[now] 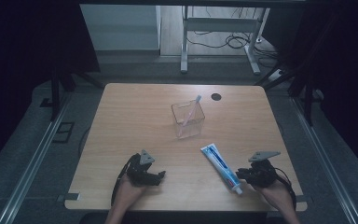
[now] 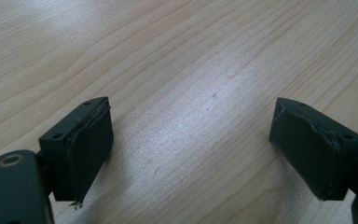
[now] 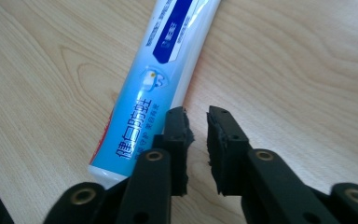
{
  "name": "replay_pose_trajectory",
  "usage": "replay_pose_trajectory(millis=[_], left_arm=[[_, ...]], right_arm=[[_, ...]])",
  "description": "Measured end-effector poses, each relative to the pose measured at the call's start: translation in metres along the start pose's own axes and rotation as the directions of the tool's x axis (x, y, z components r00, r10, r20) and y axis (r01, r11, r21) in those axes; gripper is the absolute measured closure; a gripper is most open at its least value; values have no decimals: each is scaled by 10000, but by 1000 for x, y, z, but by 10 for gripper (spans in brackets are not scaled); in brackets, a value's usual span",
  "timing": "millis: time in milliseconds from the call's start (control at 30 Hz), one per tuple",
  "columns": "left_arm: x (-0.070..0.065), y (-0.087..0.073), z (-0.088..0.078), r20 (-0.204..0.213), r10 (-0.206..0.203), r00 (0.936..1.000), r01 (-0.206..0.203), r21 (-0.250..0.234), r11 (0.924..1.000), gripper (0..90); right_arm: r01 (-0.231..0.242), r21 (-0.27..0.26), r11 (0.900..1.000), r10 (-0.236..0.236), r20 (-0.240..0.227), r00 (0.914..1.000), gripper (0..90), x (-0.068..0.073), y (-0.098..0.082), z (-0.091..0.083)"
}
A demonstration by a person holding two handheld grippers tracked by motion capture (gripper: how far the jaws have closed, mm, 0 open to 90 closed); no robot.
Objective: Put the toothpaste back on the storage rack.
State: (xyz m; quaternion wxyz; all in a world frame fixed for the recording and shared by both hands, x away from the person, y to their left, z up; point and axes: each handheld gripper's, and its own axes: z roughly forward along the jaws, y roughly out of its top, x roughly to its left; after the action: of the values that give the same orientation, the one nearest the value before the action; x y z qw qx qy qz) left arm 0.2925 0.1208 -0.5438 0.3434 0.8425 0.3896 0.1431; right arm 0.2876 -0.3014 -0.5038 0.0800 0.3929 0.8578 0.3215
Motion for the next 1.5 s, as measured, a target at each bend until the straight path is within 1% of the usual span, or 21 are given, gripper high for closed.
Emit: replay_pose_trajectory(millis=[167,300,433,467,567,633,667,867,1067,1200,1400,1500], left_arm=[[0,0,0,-3,19,10000,-19,17,10000,136],[0,0,0,1,63,10000,-63,49,10000,136],[0,0,0,7,51,10000,-51,38,10000,136],[0,0,0,1,62,10000,-62,46,10000,136],[0,0,0,-2,67,10000,-67,51,10000,136],[0,0,0,2,64,10000,-64,51,10000,136],[0,0,0,6,54,10000,-54,42,10000,136],[0,0,0,8,56,10000,-56,46,10000,136],[0,0,0,8,54,10000,-54,46,10000,136],[0,0,0,6,63,10000,-63,49,10000,136],[0,0,0,5,60,10000,-60,48,10000,136],[0,0,0,7,58,10000,-58,52,10000,136]], right_arm=[[132,-199,9997,-128,166,9998,677,0,5,-9],[313,-259,9992,-310,114,9995,637,2,11,-14],[350,-75,9994,-350,30,9994,583,7,20,-15],[265,23,9996,-265,-3,9996,565,8,22,-15],[203,213,9996,-201,-103,9997,527,10,29,-13],[180,421,9990,-174,-149,9997,506,11,33,-10],[99,523,9986,-89,-202,9998,498,12,34,-9],[67,1109,9938,-34,-299,9995,453,16,42,2],[144,1608,9869,-98,-293,9995,417,18,49,15],[221,2021,9791,-174,-246,9995,401,21,53,26],[347,2439,9692,-342,-65,9994,394,25,59,41],[317,2609,9649,-381,196,9991,395,26,62,47]])
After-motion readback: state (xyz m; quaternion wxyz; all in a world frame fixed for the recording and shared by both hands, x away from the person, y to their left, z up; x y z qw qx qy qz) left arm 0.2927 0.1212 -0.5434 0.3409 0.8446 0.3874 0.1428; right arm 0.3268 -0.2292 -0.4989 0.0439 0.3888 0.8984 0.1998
